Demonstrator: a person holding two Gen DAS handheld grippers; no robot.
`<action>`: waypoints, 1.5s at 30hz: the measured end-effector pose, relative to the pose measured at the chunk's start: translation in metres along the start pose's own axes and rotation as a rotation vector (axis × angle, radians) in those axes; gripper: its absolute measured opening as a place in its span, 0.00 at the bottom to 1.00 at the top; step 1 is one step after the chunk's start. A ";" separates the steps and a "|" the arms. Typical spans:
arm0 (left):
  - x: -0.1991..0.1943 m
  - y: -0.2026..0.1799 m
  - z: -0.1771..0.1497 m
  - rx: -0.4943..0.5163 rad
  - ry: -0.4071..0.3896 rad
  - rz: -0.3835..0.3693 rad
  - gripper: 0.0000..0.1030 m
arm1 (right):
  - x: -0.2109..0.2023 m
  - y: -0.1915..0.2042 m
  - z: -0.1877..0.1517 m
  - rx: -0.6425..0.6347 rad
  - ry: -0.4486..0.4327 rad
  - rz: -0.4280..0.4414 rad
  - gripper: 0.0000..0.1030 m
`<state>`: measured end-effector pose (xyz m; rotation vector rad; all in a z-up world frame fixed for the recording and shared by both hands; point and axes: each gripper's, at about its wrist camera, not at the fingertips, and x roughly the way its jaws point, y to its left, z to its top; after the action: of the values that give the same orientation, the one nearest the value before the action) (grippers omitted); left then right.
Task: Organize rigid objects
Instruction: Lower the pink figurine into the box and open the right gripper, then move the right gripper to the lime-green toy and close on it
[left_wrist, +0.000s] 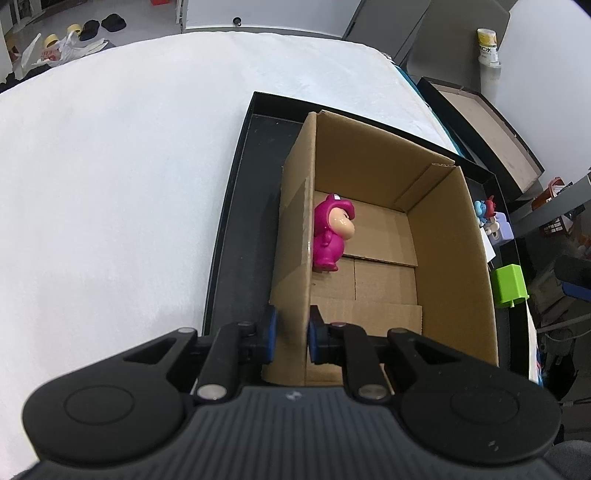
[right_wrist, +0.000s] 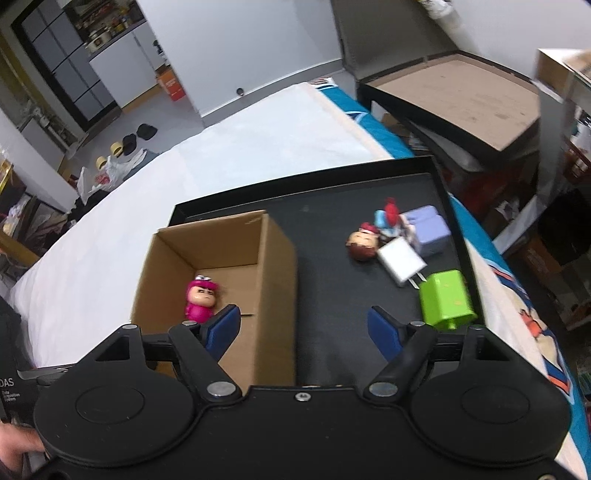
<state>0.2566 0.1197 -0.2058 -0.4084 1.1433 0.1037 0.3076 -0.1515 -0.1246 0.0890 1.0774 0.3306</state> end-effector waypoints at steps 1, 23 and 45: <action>0.000 -0.001 0.000 0.004 -0.002 0.004 0.15 | -0.001 -0.005 -0.001 0.006 -0.001 0.000 0.73; 0.005 -0.003 0.002 -0.004 0.016 0.027 0.15 | 0.004 -0.088 -0.019 0.110 -0.028 -0.058 0.68; 0.022 -0.010 0.009 0.046 0.077 0.061 0.15 | 0.068 -0.132 -0.019 0.208 -0.045 -0.093 0.35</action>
<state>0.2760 0.1112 -0.2202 -0.3389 1.2324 0.1159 0.3493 -0.2575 -0.2222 0.2303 1.0651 0.1308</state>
